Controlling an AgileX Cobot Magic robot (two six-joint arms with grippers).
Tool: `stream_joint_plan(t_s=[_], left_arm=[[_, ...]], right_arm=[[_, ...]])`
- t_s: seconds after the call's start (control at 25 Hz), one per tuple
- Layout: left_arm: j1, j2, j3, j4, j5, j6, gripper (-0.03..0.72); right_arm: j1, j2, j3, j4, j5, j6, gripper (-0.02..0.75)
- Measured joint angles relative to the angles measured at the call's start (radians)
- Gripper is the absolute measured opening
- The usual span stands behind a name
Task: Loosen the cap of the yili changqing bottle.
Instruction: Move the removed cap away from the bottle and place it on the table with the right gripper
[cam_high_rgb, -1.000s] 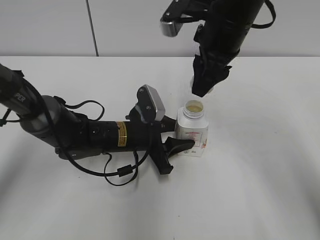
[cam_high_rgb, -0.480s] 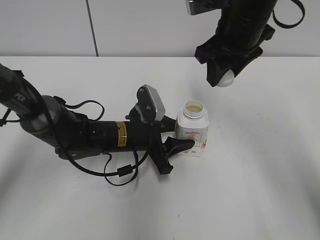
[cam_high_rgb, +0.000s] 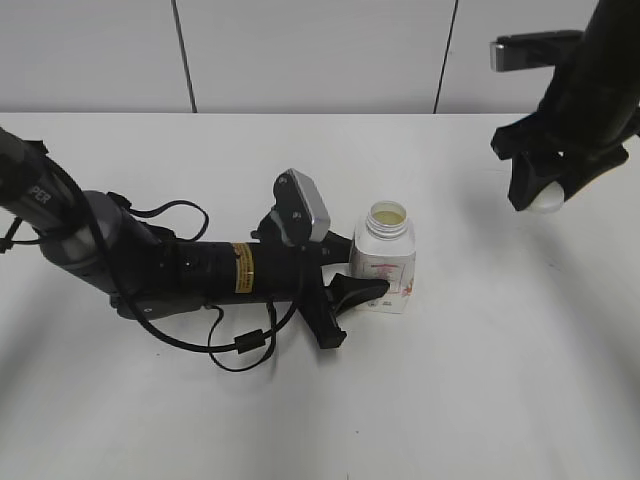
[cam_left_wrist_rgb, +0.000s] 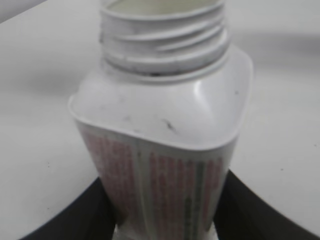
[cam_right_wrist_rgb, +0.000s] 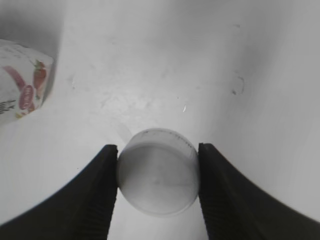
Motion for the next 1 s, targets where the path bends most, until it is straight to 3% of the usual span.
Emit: stream_joint_plan(t_s=[0.32,0.56,1.0], left_arm=[[0.0,0.0,0.0,0.0,0.0,0.0,0.351],[0.0,0.0,0.0,-0.001,-0.001,0.0,0.351],[0.0,0.0,0.0,-0.001,-0.001,0.0,0.351]], right_arm=[[-0.039,0.004,0.233,0.06,-0.287,0.001,0.387],[-0.039,0.076,0.27,0.086,-0.452,0.001,0.387],[-0.039,0.139,0.271,0.086,-0.511,0.007,0.387]])
